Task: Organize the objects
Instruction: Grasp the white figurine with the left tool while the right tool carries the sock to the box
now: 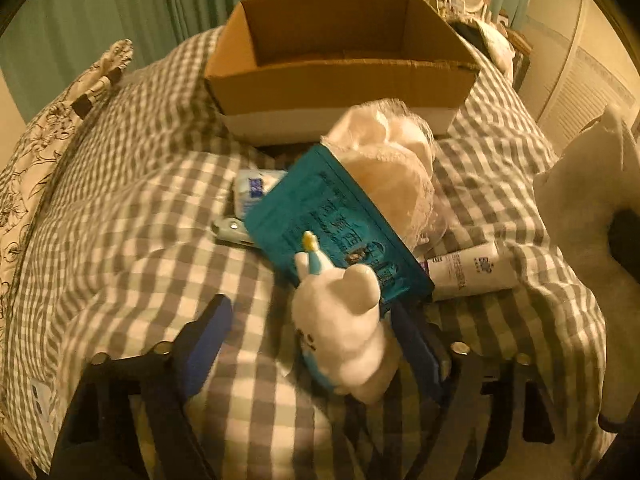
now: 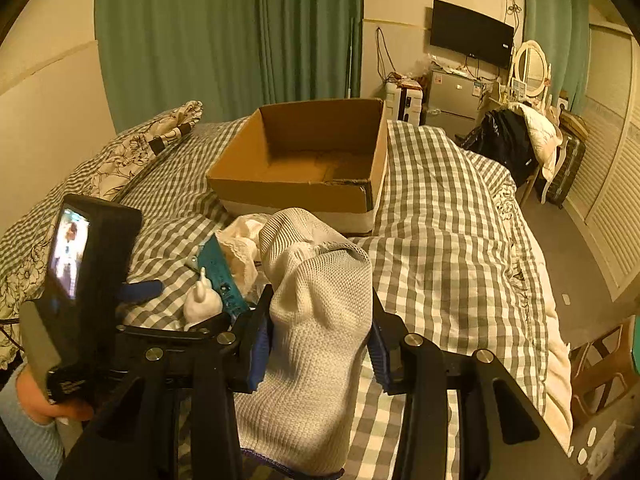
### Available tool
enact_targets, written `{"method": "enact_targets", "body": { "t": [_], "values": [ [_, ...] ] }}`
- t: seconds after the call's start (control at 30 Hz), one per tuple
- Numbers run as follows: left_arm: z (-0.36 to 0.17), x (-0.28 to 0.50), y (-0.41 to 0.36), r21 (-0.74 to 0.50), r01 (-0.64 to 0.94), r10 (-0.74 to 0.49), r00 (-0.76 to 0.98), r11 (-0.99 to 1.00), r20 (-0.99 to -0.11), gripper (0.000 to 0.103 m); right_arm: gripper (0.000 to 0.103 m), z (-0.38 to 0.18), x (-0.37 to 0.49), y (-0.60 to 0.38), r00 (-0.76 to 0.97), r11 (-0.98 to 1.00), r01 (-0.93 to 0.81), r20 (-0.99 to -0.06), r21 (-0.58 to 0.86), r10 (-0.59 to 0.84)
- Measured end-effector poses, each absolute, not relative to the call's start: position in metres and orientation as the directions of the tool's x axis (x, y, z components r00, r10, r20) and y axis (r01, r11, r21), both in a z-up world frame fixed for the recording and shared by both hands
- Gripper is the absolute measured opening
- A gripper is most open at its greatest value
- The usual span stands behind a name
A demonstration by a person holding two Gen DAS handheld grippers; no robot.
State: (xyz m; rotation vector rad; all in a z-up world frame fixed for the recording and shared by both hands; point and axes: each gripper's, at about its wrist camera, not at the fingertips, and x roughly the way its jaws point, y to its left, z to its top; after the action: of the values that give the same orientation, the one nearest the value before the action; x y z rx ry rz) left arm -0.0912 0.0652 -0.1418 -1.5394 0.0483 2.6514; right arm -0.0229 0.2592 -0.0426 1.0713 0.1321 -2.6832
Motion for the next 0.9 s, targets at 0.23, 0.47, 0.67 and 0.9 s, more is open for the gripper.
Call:
{"method": "enact_targets", "body": {
  "t": [0.23, 0.47, 0.67, 0.9],
  "values": [
    [-0.139, -0.085, 0.069, -0.045, -0.122, 0.100, -0.493, -0.991, -0.864, 0.048, 0.041, -0.050, -0.026, 0.262, -0.685, -0.962, 0.273, -0.697, 0.026, -0.213],
    [-0.117, -0.067, 0.066, -0.046, -0.125, 0.106, -0.530, -0.991, -0.841, 0.041, 0.041, -0.038, -0.012, 0.260, -0.706, -0.963, 0.271, -0.678, 0.008, -0.204],
    [-0.081, -0.048, 0.059, -0.078, -0.126, 0.137, -0.588, -0.989, -0.797, 0.041, 0.041, -0.015, 0.008, 0.255, -0.737, -0.962, 0.272, -0.647, -0.020, -0.195],
    [-0.034, -0.038, 0.048, -0.125, -0.145, 0.189, -0.652, -0.982, -0.735, 0.041, 0.040, 0.011, 0.026, 0.242, -0.769, -0.953, 0.296, -0.608, -0.065, -0.198]
  ]
}}
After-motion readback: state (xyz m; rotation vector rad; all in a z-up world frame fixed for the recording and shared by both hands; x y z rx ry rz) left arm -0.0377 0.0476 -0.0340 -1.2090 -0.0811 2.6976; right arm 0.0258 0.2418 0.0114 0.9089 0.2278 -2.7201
